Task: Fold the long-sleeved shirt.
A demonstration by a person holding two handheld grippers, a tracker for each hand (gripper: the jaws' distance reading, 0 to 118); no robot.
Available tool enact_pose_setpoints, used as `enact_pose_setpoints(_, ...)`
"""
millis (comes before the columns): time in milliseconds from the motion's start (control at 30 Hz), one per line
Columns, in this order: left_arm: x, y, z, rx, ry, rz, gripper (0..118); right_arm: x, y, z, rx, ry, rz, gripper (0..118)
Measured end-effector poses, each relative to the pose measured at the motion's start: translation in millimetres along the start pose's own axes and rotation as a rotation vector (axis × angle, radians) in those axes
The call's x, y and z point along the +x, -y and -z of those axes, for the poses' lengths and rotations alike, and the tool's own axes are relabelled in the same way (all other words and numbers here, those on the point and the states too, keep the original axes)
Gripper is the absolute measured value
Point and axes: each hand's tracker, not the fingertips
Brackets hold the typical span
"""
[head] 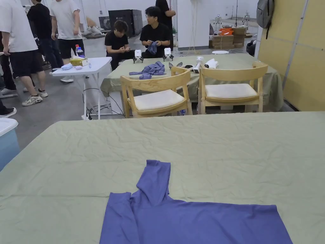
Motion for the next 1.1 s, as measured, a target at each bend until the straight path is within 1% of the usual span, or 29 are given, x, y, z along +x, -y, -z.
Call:
enact_pose_setpoints(33, -3.4, 3.0, 4.8, -0.016, -0.003, -0.002, 0, -0.7, 1.2, 4.1, -0.007, -0.004, 0.004, 7)
enact_pose_setpoints(100, -7.9, 7.2, 11.6, -0.036, -0.001, -0.035, 0, 0.5, 0.8, 9.8, -0.010, -0.038, 0.059, 9)
enact_pose_setpoints(133, -9.2, 7.7, 12.7, -0.033, 0.017, -0.046, 13, 2.5, 1.6, 10.5, 0.008, -0.053, 0.076, 27)
enact_pose_setpoints(167, -6.4, 7.6, 12.7, -0.021, -0.004, -0.030, 49, 2.3, 0.7, 9.3, 0.023, -0.042, 0.079, 64)
enact_pose_setpoints(200, -0.1, 7.3, 11.7, 0.020, -0.081, 0.018, 99, 1.2, -1.5, 7.0, 0.047, 0.003, 0.085, 104)
enact_pose_setpoints(233, 4.8, 7.5, 10.0, 0.052, -0.119, 0.040, 117, 0.3, -2.5, 3.0, 0.074, 0.024, 0.083, 118)
enact_pose_setpoints(267, 3.1, 9.4, -3.3, 0.171, -0.128, 0.084, 110, -2.1, -3.3, -10.5, 0.157, 0.029, 0.075, 113)
enact_pose_setpoints(300, 7.0, 6.0, -5.2, 0.163, -0.060, 0.067, 109, -5.0, -7.4, -15.9, 0.170, 0.006, 0.090, 109)
enact_pose_setpoints(367, 20.8, -3.0, -10.8, 0.144, -0.037, 0.030, 113, -11.3, -16.2, -25.7, 0.177, -0.008, 0.107, 114)
enact_pose_setpoints(400, 24.8, -5.4, -12.0, 0.126, -0.009, 0.006, 113, 0.4, -21.9, -33.4, 0.193, -0.011, 0.110, 116)
enact_pose_setpoints(433, 28.2, -7.2, -12.8, 0.119, 0.012, -0.007, 108, -1.0, -26.7, -38.9, 0.217, -0.006, 0.121, 111)
enact_pose_setpoints(467, 31.9, -10.3, -14.2, 0.098, 0.021, -0.022, 85, -3.5, -31.9, -46.2, 0.251, 0.006, 0.144, 92)
enact_pose_setpoints(500, 29.9, -16.1, -10.1, 0.083, 0.030, -0.038, 30, -5.5, -35.3, -54.5, 0.311, -0.013, 0.156, 57)
enact_pose_setpoints(533, 33.5, -21.3, -7.9, 0.093, 0.032, -0.043, 2, -11.6, -41.6, -57.8, 0.364, -0.028, 0.162, 4)
enact_pose_setpoints(567, 42.9, -25.5, -4.1, 0.104, -0.021, -0.040, 1, -16.7, -48.1, -60.5, 0.391, 0.003, 0.184, 4)
enact_pose_setpoints(600, 50.9, -33.1, -3.8, 0.145, -0.043, -0.027, 1, -21.6, -51.9, -64.0, 0.412, 0.045, 0.206, 4)
enact_pose_setpoints(667, 55.6, -58.9, 10.5, 0.151, 0.002, -0.042, 1, -27.1, -63.5, -66.4, 0.498, -0.025, 0.193, 4)
enact_pose_setpoints(733, 66.4, -96.5, 29.4, 0.159, 0.030, -0.029, 1, -36.1, -75.3, -67.4, 0.544, -0.043, 0.217, 4)
enact_pose_setpoints(767, 56.4, -122.0, 50.6, 0.155, 0.025, -0.002, 1, -40.6, -81.9, -67.6, 0.567, -0.070, 0.221, 4)
enact_pose_setpoints(833, 61.8, -179.8, 86.6, 0.163, 0.012, 0.036, 1, -45.5, -92.7, -72.0, 0.601, -0.137, 0.235, 4)
enact_pose_setpoints(900, 59.6, -250.1, 132.6, 0.160, 0.016, 0.027, 1, -51.8, -102.5, -70.4, 0.629, -0.185, 0.239, 4)
enact_pose_setpoints(967, 58.6, -315.2, 183.3, 0.163, 0.000, -0.010, 1, -56.4, -111.5, -65.9, 0.626, -0.205, 0.213, 4)
enact_pose_setpoints(1000, 57.9, -346.5, 211.5, 0.154, -0.004, 0.000, 1, -58.0, -114.8, -61.5, 0.623, -0.211, 0.205, 4)
enact_pose_setpoints(1033, 53.9, -372.8, 235.6, 0.139, 0.002, -0.019, 2, -58.5, -117.4, -56.3, 0.616, -0.219, 0.199, 4)
enact_pose_setpoints(1067, 50.2, -399.9, 264.4, 0.116, 0.037, -0.053, 13, -61.6, -122.3, -52.8, 0.595, -0.235, 0.193, 4)
enact_pose_setpoints(1100, 48.0, -421.3, 287.9, 0.113, 0.024, -0.054, 41, -60.6, -124.2, -46.7, 0.575, -0.258, 0.200, 4)
